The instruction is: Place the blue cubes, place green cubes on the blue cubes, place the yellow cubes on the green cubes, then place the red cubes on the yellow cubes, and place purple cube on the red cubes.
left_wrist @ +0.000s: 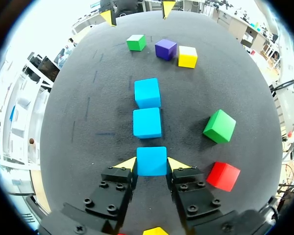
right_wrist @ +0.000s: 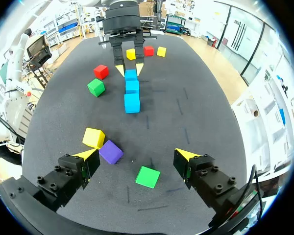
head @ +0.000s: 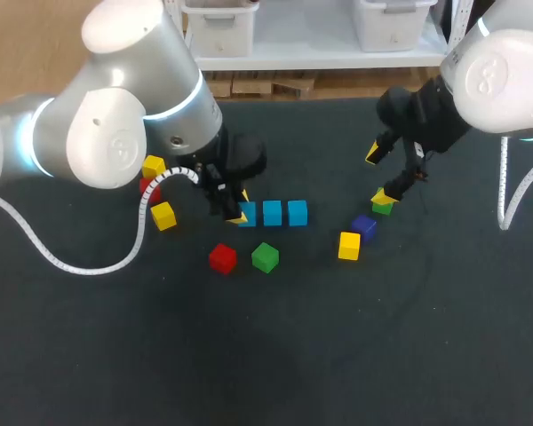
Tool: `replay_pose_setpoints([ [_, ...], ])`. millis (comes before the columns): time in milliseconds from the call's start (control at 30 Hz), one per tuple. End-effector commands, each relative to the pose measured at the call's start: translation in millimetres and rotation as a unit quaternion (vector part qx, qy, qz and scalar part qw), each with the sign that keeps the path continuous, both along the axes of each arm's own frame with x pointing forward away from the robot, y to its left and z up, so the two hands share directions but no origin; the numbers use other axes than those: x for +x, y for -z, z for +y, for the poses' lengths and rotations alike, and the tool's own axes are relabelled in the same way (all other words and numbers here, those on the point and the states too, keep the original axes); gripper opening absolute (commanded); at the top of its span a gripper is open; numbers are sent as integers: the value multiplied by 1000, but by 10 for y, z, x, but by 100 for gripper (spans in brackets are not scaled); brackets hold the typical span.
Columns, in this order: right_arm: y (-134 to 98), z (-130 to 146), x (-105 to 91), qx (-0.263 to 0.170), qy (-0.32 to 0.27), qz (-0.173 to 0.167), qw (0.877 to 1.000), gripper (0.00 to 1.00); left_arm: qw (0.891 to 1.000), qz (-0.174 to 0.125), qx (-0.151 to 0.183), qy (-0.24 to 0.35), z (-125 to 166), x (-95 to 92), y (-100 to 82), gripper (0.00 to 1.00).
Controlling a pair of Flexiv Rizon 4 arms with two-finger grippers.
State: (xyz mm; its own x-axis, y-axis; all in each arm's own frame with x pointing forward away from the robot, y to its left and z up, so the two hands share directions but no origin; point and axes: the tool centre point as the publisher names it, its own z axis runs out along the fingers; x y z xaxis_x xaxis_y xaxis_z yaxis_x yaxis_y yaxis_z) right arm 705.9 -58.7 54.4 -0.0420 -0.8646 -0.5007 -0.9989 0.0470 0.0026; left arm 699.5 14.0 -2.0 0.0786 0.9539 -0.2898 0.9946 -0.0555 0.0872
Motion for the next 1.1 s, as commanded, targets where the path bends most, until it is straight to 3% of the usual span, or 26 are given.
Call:
replay_pose_setpoints([
  [33,4,-1,6,1,-1,0,1000,100,1000,3,5,-1,-12,29,2,51],
  [67,4,-1,6,1,-1,0,1000,100,1000,4,7,-2,-11,28,2,84],
  [100,4,-1,6,1,-1,0,1000,100,1000,5,8,-3,-10,29,4,100],
  [433,4,-1,6,1,-1,0,1000,100,1000,6,6,-1,-1,20,24,100],
  [467,4,-1,6,1,-1,0,1000,100,1000,6,6,-1,0,23,25,89],
  [833,4,-1,6,1,-1,0,1000,100,1000,3,6,5,-4,34,25,68],
  [867,4,-1,6,1,-1,0,1000,100,1000,3,6,6,-4,33,26,55],
  [900,4,-1,6,1,-1,0,1000,100,1000,3,6,6,-4,32,26,49],
  [1033,4,-1,6,1,-1,0,1000,100,1000,4,5,10,-6,29,31,49],
  [1100,4,-1,6,1,-1,0,1000,100,1000,3,4,10,-10,28,29,33],
])
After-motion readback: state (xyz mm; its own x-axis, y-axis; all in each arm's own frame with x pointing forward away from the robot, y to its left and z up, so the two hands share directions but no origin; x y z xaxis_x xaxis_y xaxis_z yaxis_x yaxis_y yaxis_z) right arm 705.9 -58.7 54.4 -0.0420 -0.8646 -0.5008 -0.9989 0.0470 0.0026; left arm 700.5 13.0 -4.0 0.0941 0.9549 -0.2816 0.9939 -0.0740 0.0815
